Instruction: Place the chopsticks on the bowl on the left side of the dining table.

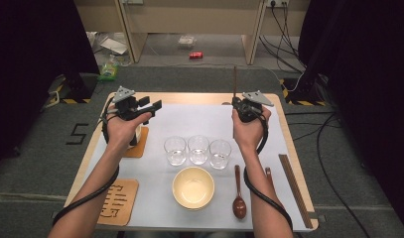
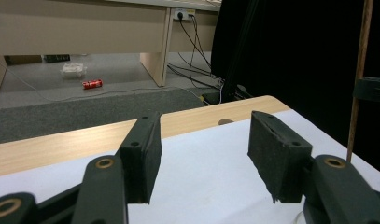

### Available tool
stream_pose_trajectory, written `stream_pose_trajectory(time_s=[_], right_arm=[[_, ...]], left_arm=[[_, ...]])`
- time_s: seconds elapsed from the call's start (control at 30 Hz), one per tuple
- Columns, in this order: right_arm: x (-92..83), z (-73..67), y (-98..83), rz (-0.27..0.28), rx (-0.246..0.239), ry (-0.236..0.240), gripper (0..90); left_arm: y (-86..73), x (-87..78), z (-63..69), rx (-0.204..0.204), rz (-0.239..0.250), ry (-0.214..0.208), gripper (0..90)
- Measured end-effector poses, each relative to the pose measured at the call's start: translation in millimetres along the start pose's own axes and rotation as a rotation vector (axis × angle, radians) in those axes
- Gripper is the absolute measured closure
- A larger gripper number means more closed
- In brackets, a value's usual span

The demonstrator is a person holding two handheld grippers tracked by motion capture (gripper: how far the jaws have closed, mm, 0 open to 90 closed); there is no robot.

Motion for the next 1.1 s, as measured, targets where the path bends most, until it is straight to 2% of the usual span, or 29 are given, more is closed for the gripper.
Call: stream_pose_trajectory(time_s=[0.77, 1.1], right_arm=[[5.7, -24.3, 10.3, 0.028, -0.016, 0.041, 84.9], [9.0, -39.2, 6.7, 0.019, -0.034, 0.067, 84.9]], left_arm=[[4.9, 8.6, 9.0, 0.014, -0.005, -0.013, 43.8], [8.4, 11.5, 13.5, 0.022, -0.005, -0.022, 43.8]])
Point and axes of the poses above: each handheld gripper's, and its own axes: x roughly forward along the jaws, y roughly out of its top, z roughly to its right, the point moved 9 cm from there along x, roughly forward along the jaws, and after that the axes turned 10 degrees about -y, right-handed, at the moved point
